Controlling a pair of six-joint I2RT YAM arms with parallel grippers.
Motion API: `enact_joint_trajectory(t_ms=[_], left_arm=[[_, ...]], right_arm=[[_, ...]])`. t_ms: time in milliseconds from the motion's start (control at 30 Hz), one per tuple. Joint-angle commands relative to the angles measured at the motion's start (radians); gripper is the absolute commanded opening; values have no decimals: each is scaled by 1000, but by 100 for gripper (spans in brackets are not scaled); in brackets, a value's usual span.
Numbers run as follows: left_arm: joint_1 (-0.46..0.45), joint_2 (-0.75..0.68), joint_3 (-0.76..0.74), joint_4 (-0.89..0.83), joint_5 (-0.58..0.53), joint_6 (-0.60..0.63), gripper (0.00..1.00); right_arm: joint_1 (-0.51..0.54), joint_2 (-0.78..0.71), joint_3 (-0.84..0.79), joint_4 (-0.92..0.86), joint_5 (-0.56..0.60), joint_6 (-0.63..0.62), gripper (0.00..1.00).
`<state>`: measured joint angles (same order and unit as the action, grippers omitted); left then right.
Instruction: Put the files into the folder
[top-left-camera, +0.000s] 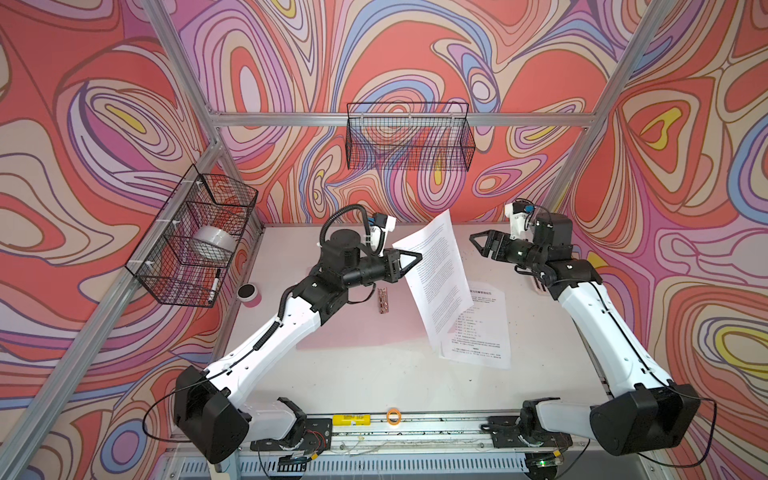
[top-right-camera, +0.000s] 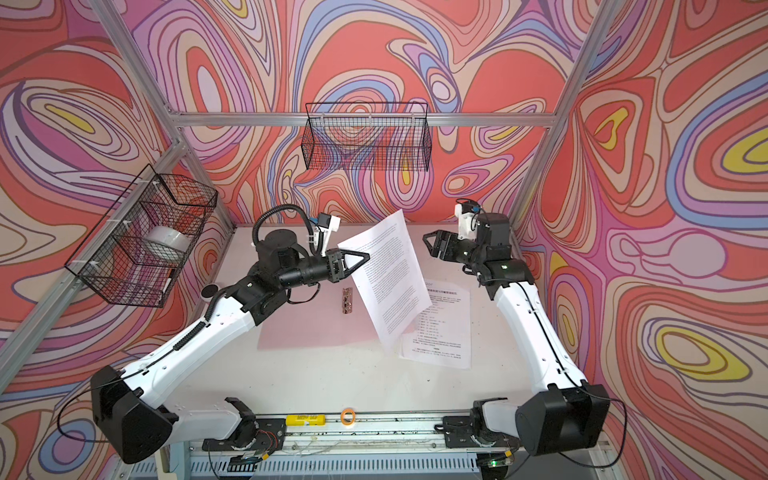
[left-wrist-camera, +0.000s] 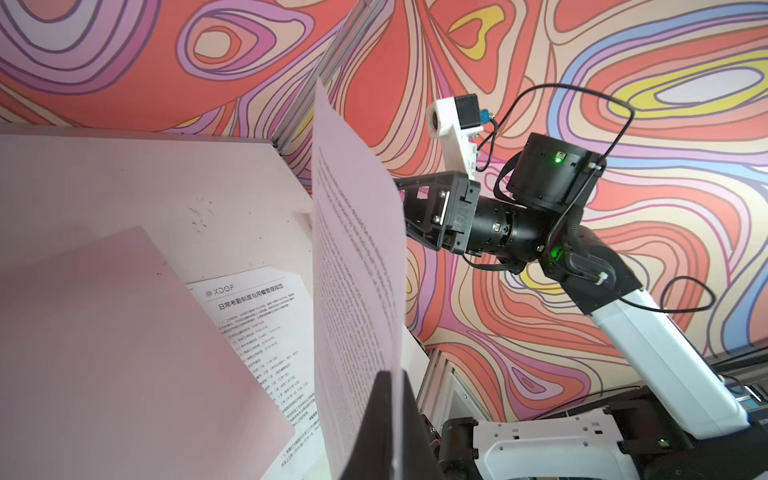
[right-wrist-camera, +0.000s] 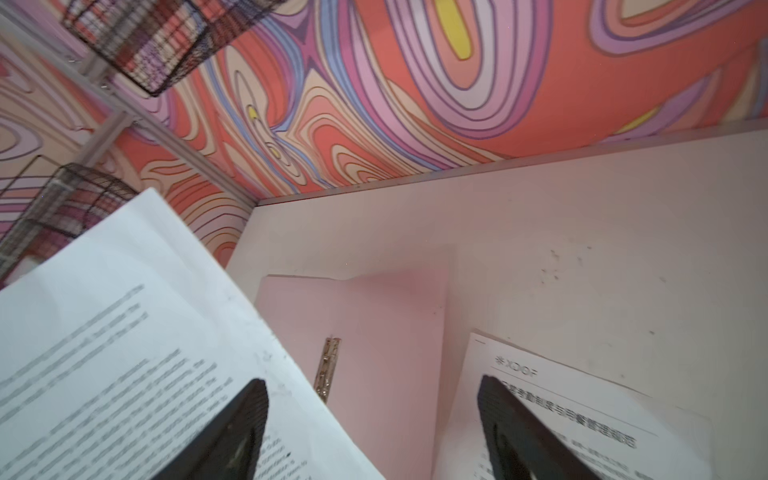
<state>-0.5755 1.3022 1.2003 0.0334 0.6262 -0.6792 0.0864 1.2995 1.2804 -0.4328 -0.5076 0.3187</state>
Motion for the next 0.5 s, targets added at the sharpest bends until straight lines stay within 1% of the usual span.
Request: enact_joint_trajectory(t_ms=[0, 100, 167, 200, 267, 400, 467], left_arm=[[47, -46, -24, -51, 145, 27, 0], [98, -42, -38, 2, 250, -14, 0], [130, -23, -64, 107, 309, -89, 0], [141, -11, -77, 177, 355, -129, 0], [149, 5, -80, 239, 387, -168, 0], [148, 2, -48, 211, 394, -155, 0], [148, 7, -30, 217, 406, -171, 0]], right_arm=[[-4, -11, -39, 133, -277, -18, 83], [-3, 37, -39, 152, -436, -43, 83], [-2, 66, -55, 174, -482, -41, 83], [-2, 73, -68, 185, -500, -49, 82], [-1, 74, -96, 213, -498, -52, 83], [1, 79, -98, 217, -517, -80, 84], [3, 88, -105, 239, -539, -85, 85]])
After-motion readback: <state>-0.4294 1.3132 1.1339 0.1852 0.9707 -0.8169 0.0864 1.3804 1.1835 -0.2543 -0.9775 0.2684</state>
